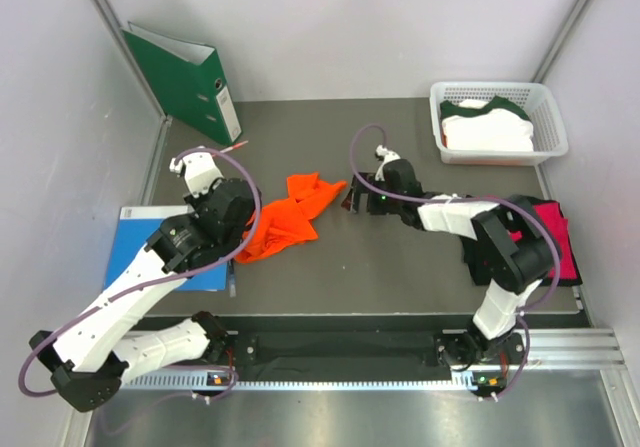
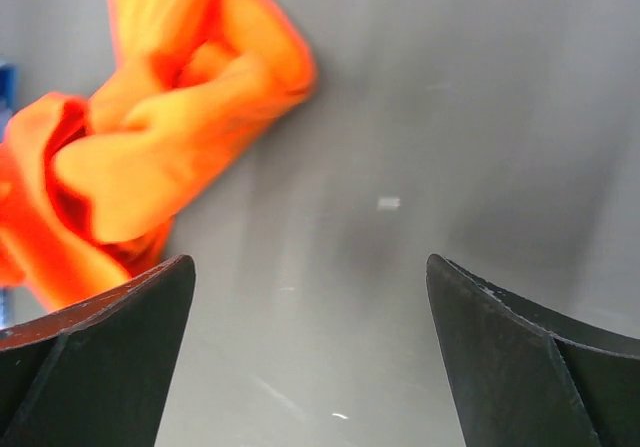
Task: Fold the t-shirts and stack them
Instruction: Flatten out the tshirt
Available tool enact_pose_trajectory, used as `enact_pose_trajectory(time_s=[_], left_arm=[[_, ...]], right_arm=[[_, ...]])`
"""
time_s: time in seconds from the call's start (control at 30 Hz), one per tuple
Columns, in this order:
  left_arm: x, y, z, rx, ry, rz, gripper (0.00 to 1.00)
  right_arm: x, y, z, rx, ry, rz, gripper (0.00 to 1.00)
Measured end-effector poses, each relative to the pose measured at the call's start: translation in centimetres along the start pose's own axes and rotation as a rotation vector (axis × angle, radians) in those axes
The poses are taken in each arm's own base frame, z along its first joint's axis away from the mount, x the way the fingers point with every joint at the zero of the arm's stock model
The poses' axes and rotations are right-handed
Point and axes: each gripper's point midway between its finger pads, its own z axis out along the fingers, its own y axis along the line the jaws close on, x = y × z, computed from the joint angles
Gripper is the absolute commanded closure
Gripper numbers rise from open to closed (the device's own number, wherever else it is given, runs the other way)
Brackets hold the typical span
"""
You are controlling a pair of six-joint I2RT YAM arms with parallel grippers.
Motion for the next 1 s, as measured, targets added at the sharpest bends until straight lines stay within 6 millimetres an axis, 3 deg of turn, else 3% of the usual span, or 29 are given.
enact_pose_trajectory(time_s=[0.17, 0.33, 0.53, 0.63, 0.73, 0.77, 0.87, 1.0], left_arm=[[0.4, 0.4, 0.1, -0.016, 0.002, -0.001, 0.98], [1.0, 0.4, 0.4, -0.028, 0.011, 0.020, 0.99], [1.8, 0.4, 0.8, -0.039, 0.021, 0.044, 1.00], [1.8, 0.4, 0.8, -0.040, 0.021, 0.044, 1.00], [2.0, 0.5, 0.9, -0.044, 0.023, 0.050, 1.00], [2.1, 0.5, 0.9, -0.046, 0.023, 0.051, 1.00], [2.2, 0.6, 1.0, -0.048, 0.024, 0.053, 1.00], [2.1, 0.9, 1.0, -0.055, 0.019, 0.051, 1.00]], right_arm=[[2.5, 3.1, 1.5, -0.105, 0.076, 0.025, 0.06], [3.7, 6.1, 1.5, -0.190, 0.109, 0.048, 0.07], [4.7, 10.1, 2.0, -0.305, 0.132, 0.066, 0.17], [6.1, 11.4, 2.3, -0.346, 0.166, 0.085, 0.28], [7.7, 12.1, 2.5, -0.363, 0.211, 0.106, 0.57], [8.2, 12.3, 2.6, -0.367, 0.226, 0.113, 0.75], [9.1, 12.8, 2.6, -0.376, 0.252, 0.133, 0.99], [9.0, 13.1, 2.5, -0.382, 0.250, 0.144, 1.00]])
